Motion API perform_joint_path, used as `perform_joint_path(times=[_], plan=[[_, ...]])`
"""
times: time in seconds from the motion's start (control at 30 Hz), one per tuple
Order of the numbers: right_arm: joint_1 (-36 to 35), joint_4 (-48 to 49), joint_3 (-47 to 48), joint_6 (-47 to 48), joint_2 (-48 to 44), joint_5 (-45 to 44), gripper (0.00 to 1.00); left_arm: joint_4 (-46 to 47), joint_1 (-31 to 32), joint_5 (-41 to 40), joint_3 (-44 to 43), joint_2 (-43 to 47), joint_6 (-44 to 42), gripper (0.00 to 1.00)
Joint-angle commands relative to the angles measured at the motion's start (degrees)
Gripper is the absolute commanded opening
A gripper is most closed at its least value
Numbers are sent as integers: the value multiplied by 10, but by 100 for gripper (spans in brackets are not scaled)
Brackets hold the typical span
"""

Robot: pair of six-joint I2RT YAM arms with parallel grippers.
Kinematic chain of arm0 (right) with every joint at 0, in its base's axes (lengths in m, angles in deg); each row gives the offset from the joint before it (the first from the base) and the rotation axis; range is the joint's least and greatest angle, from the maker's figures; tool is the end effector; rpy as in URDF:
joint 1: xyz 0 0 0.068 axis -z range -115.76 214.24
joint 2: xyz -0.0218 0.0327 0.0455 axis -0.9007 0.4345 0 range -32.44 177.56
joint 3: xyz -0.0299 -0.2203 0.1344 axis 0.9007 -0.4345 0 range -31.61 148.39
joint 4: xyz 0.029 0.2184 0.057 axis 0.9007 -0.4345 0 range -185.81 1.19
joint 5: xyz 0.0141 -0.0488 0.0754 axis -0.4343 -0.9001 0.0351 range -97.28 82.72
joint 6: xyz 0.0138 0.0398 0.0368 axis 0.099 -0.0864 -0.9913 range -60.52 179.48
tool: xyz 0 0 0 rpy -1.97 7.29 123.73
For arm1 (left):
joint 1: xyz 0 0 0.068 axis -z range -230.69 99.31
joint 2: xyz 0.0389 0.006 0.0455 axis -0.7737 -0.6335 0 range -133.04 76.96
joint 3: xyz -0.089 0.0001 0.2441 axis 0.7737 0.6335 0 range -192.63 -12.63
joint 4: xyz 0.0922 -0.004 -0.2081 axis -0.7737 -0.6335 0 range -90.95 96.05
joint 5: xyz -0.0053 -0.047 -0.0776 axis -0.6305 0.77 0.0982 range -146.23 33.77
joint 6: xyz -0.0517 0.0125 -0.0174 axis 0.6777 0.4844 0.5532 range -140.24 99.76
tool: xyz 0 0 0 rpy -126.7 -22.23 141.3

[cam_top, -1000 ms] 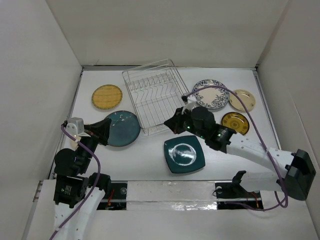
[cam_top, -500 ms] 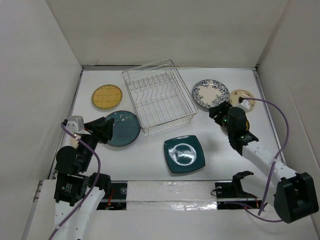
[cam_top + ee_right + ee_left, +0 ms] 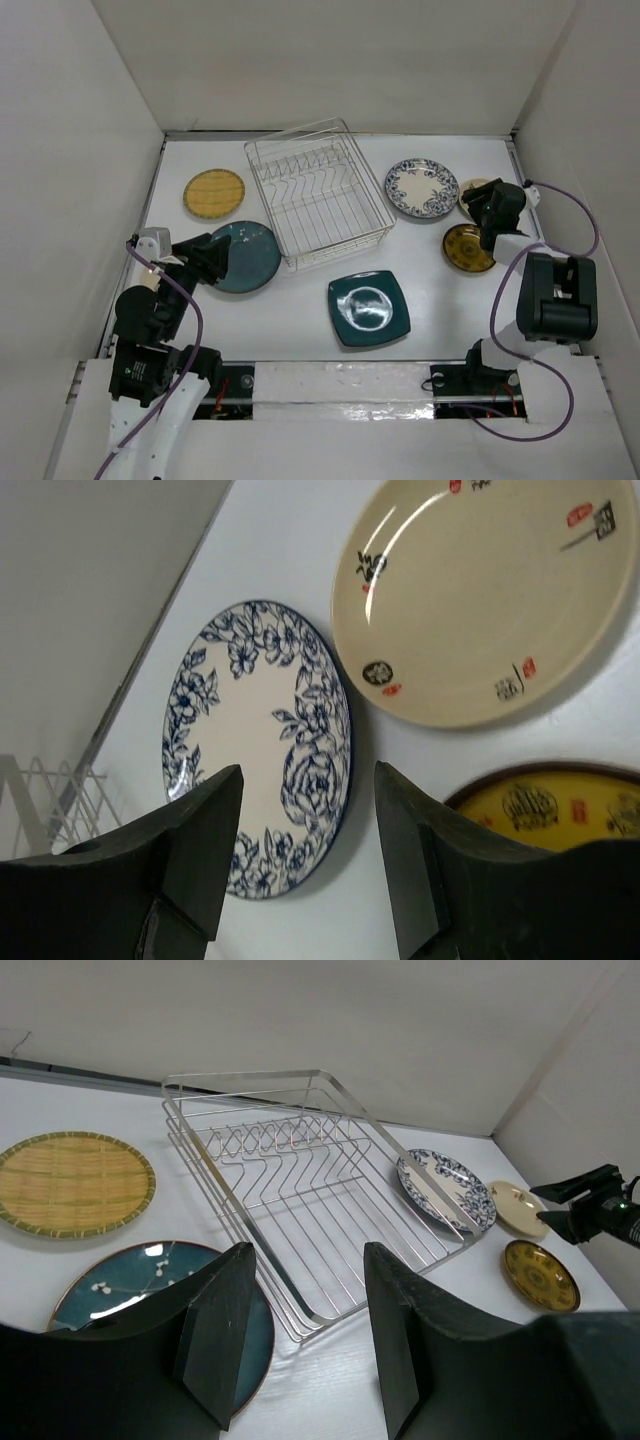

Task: Load the plates into the dish rack

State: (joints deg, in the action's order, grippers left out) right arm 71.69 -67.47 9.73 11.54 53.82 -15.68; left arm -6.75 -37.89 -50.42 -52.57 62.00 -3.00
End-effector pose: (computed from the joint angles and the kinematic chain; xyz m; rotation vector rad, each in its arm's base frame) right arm 0.2932 -0.0441 0.2139 1.0088 1.7164 0.3136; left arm 0.0494 -0.0152 0.3444 0.0331 1.3771 -0.5088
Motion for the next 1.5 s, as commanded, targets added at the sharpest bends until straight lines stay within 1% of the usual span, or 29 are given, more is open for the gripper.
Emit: perform_joint_path(times=[0.0,0.07,0.1,0.2,0.3,0.43,0.57,0.6,0.73,0.77,0.8,0.87,0.9,0.97,1.0,1.03,1.1,1.17,1.2,1.3,1.37,1.47], plan=[[47,61,36,-21,41,47,60,20,4,1,-4,-9,1,45],[84,82,24,-49,51,60,59,20,4,1,-4,-11,0,45],[92,81,12,-52,51,43,59,21,4,1,-4,-12,1,45],[104,56,4,-51,42,-3,58,22,4,3,-4,-12,0,45],[118,28,17,-51,57,-7,57,21,4,3,-4,-16,0,45],[143,2,46,-64,94,21,56,21,4,3,-5,-21,0,45],[168,-52,97,-59,152,69,56,20,4,1,-5,-17,-2,45],[168,-63,112,-62,165,73,55,21,4,-1,-5,-17,-2,45],[175,-72,119,-59,172,64,52,18,4,-8,-7,-13,-3,45],[175,-88,127,-53,176,59,51,18,4,-9,-7,-12,-3,45],[175,-95,135,-51,182,61,44,18,4,-11,-7,-11,-4,44],[175,-115,160,-41,199,64,35,17,4,-11,-7,-12,-4,44],[175,-123,169,-38,204,64,28,17,4,-11,-8,-11,-4,44],[175,-140,191,-32,218,63,23,16,4,-11,-8,-9,-4,44],[175,-144,196,-30,219,55,19,16,4,-16,-8,-9,-4,44],[175,-147,198,-27,220,49,17,16,4,-17,-8,-9,-4,44],[175,-149,204,-24,222,45,18,16,4,-18,-8,-10,-3,44],[175,-167,225,-15,227,43,21,17,4,-18,-8,-10,-4,44],[175,-171,230,-11,234,45,27,16,4,-18,-8,-10,-4,44],[175,-184,247,0,245,60,38,17,4,-18,-8,-9,-4,44],[175,-190,254,9,255,69,35,16,4,-18,-7,-4,-4,44],[175,-207,273,25,267,77,33,18,4,-21,-7,0,-4,44]])
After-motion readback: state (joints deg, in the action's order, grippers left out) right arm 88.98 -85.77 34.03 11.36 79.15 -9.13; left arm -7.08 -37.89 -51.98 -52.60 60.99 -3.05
